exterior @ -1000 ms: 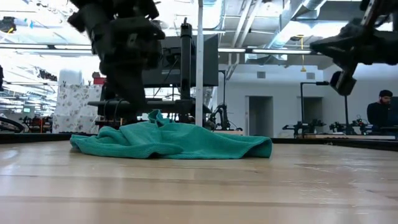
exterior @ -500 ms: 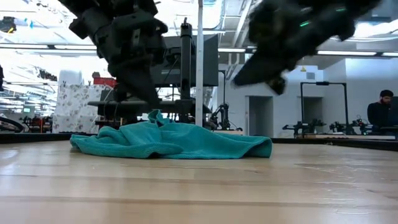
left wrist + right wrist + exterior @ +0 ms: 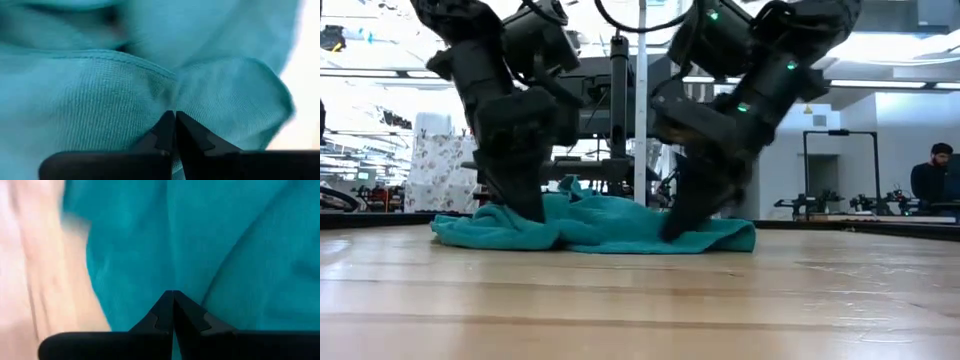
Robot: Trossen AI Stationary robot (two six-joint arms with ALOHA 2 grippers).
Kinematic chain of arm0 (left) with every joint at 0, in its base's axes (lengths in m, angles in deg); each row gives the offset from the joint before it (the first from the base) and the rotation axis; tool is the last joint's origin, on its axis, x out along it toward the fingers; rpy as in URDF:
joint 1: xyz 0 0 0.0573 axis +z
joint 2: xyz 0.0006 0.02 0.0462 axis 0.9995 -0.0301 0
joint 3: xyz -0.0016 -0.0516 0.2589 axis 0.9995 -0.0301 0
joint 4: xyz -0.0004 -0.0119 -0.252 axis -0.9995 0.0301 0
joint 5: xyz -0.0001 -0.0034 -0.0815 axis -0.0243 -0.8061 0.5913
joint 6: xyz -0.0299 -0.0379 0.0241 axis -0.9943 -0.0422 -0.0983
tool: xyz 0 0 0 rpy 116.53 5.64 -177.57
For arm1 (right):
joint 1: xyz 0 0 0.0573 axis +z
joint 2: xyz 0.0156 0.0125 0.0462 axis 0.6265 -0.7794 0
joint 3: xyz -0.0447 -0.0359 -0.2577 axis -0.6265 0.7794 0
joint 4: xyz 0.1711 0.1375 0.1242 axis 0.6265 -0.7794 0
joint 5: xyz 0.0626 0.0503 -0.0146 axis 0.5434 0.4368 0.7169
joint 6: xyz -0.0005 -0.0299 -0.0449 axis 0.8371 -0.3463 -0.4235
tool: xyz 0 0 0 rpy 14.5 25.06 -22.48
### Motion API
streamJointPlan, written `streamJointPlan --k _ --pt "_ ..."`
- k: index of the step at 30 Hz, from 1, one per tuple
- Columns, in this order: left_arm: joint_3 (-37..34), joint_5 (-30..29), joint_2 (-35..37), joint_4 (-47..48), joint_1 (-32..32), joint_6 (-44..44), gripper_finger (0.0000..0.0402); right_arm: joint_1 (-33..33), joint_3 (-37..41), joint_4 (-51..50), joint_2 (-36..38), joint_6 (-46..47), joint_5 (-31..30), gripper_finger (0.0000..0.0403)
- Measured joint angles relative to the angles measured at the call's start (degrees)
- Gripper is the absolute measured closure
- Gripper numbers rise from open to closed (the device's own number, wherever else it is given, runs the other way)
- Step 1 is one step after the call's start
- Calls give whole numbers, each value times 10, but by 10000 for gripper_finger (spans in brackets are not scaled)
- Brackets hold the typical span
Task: Roll towel
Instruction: Fold the blue towel
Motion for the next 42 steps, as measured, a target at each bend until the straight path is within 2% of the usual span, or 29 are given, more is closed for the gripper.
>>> streamJointPlan --k 4,8,13,18,21,24,26,30,36,40,42 --pt "0 -83 48 127 23 29 400 19 -1 -91 16 4 -1 403" --pt "0 -134 84 218 58 58 400 45 -1 -154 31 8 -3 403" --pt "0 -144 104 268 111 71 400 89 1 -261 56 25 -2 403" --pt "1 -129 104 261 133 83 400 130 5 -363 92 66 6 403" --pt "19 -74 116 216 131 82 400 134 4 -340 141 100 2 403" --pt "34 20 133 115 123 83 400 119 4 -283 182 104 -18 403" --pt "38 57 140 58 117 83 400 104 3 -235 205 98 -30 403" --pt "43 63 141 17 112 86 400 65 2 -154 225 31 -34 403" --pt "42 63 135 71 112 90 400 6 2 -78 188 -85 -36 393" --pt "42 63 135 98 112 93 400 -12 2 1 129 -143 -37 338" --pt "42 63 135 110 112 91 400 -17 -6 4 102 -161 -40 300"
